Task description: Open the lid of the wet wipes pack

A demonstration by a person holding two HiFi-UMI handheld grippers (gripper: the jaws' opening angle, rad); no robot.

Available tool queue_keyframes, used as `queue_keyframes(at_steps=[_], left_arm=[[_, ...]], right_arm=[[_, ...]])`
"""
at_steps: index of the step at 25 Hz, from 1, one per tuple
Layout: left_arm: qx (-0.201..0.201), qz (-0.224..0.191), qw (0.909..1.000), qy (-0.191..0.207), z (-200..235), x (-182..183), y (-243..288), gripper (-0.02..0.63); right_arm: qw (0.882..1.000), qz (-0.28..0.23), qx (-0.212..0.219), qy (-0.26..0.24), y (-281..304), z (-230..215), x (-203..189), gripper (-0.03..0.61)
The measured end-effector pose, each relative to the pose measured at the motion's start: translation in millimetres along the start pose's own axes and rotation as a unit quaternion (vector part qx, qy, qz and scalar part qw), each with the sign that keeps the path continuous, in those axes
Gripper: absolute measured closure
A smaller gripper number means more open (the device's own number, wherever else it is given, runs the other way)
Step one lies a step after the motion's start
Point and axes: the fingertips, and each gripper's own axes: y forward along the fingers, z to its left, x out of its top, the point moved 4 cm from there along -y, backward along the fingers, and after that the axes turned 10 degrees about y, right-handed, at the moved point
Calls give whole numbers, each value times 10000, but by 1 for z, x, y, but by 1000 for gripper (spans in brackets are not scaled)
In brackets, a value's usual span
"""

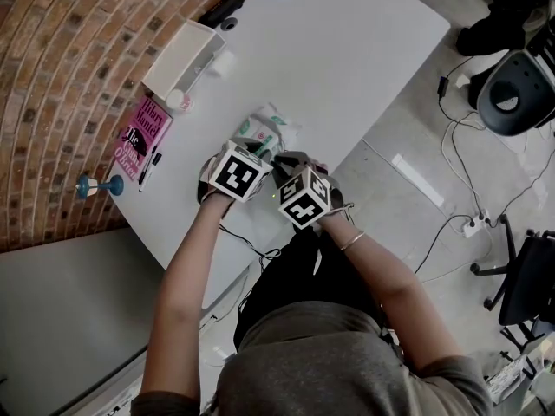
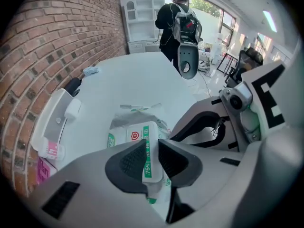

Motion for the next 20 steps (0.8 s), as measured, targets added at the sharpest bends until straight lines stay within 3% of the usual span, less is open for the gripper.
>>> queue_keyframes(at_steps=[9, 20], left_arm=[[-331, -207, 9987, -320, 5, -1, -3, 529], [-478, -297, 9982, -209, 10, 0, -9, 529]], right_arm=[[10000, 2, -32, -69, 1, 0, 0, 535], [10000, 25, -30, -89, 2, 0, 0, 540]])
